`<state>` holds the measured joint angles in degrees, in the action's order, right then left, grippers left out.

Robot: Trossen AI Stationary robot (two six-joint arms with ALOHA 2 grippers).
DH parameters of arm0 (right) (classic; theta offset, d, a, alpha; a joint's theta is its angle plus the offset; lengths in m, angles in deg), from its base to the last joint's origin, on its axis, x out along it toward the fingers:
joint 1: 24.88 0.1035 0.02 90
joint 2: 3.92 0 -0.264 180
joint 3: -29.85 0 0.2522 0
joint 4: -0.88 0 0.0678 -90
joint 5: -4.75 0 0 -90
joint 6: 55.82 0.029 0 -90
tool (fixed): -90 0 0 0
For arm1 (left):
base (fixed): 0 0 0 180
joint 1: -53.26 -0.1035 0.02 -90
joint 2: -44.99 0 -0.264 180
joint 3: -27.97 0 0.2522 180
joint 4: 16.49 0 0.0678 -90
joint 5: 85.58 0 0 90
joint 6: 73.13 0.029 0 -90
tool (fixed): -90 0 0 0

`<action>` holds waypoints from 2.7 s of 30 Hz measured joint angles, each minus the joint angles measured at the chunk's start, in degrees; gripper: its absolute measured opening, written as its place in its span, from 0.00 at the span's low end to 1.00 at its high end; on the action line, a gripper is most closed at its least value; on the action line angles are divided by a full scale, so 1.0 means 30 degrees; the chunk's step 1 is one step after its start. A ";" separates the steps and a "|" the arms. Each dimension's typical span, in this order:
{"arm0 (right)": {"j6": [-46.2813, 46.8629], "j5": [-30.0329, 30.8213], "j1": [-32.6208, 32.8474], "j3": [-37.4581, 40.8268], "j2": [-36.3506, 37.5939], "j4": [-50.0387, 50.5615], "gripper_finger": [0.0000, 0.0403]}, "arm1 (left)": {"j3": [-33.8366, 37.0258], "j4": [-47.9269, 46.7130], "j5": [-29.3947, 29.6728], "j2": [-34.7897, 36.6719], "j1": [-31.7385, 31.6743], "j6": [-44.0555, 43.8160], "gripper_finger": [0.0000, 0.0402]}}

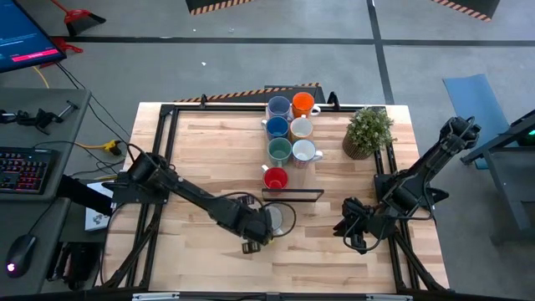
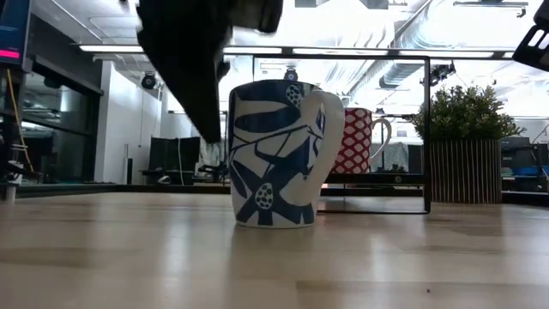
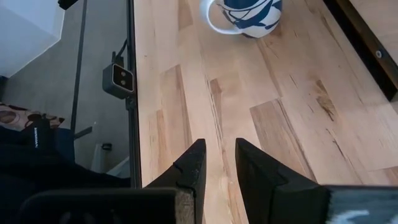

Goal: Place coffee mugs
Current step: Put the blue patterned mug on the shelf next to the red patterned mug

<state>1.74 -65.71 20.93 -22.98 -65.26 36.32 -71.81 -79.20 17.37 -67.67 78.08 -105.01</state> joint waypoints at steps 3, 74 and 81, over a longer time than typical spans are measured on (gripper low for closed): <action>-0.0173 -0.0010 -0.0014 0.0000 0.0000 -0.0022 0.17 | -0.1598 -0.2176 -0.0839 0.0110 0.0113 0.0907 0.25; 0.1274 -0.6181 -0.9041 -1.7562 -1.4163 0.9636 0.37 | 1.2587 -0.7089 0.7332 2.0686 0.4478 -0.3972 0.25; 0.2381 -0.4499 -0.8693 -1.7981 -1.4264 1.0560 0.37 | 1.2589 -0.7130 0.7456 2.0688 0.4481 -0.3938 0.25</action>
<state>8.88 -79.21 -5.15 -76.92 -108.05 68.00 -34.04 -100.59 39.74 -5.61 91.52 -116.82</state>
